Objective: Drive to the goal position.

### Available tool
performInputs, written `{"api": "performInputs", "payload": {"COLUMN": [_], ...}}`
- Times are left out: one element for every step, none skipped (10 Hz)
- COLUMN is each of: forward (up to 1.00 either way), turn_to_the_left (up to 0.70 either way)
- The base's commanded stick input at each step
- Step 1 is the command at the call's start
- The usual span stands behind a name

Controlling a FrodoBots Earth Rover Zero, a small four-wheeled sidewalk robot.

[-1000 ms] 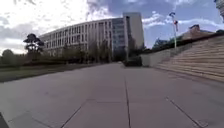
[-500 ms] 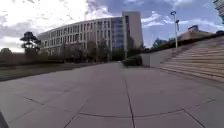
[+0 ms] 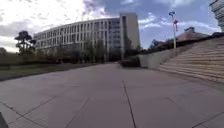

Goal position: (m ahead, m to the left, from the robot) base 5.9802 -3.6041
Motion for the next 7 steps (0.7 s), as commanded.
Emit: {"api": "performInputs", "payload": {"forward": [0.70, 0.70, 0.70, 0.70, 0.70, 0.70, 0.70], "turn_to_the_left": [0.00, 0.00, 0.00, 0.00, 0.00, 0.00, 0.00]}}
